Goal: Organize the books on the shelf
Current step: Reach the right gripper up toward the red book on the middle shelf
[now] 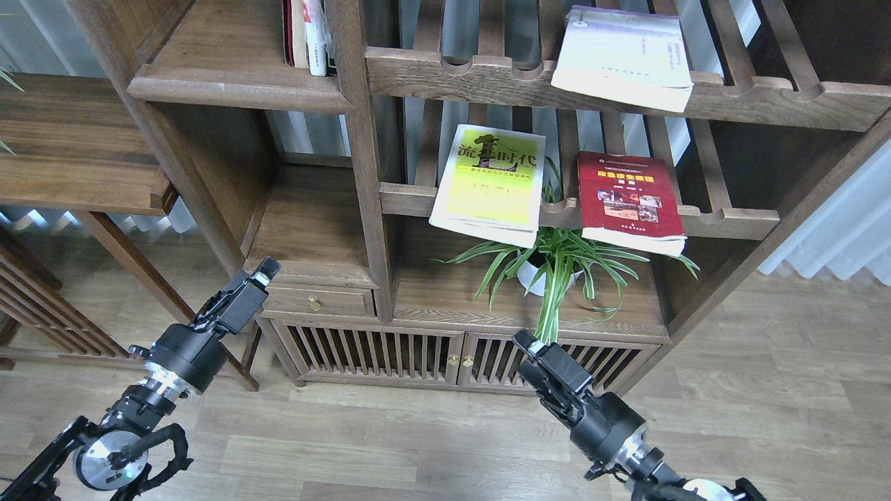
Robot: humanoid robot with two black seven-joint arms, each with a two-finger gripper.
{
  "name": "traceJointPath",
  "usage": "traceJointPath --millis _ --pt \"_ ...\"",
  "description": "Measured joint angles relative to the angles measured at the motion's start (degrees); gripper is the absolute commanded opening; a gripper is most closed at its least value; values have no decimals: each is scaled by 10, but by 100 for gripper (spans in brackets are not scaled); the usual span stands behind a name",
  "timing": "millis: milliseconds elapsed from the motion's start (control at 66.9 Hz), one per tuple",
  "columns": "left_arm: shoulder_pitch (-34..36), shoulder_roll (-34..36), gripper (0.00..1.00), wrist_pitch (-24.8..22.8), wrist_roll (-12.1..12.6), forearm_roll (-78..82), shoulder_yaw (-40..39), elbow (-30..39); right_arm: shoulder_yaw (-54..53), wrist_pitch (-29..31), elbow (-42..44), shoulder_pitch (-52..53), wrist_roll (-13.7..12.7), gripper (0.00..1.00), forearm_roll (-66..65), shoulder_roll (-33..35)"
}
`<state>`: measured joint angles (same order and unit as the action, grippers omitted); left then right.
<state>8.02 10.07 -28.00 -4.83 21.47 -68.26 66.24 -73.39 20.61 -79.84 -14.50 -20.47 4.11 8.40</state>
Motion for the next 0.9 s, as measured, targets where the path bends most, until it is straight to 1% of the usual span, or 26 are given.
traceJointPath --millis 120,209,404,613,762,897 --pt "-2 -10 100 0 1 0 1 2 3 53 0 16 -1 99 0 25" --pt "-19 -12 100 0 6 1 2 5 12 70 0 25 -2 99 0 38" --pt "-38 -13 100 0 7 1 -2 12 23 74 5 28 -2 99 1 42" --pt "-32 -28 100 0 7 -2 -3 18 14 74 49 30 7 99 23 2" --pt "-31 -30 100 0 7 -3 -3 19 21 74 73 37 8 99 44 -11" --pt "-27 -31 100 0 7 -6 -4 19 26 74 76 48 5 99 48 -24"
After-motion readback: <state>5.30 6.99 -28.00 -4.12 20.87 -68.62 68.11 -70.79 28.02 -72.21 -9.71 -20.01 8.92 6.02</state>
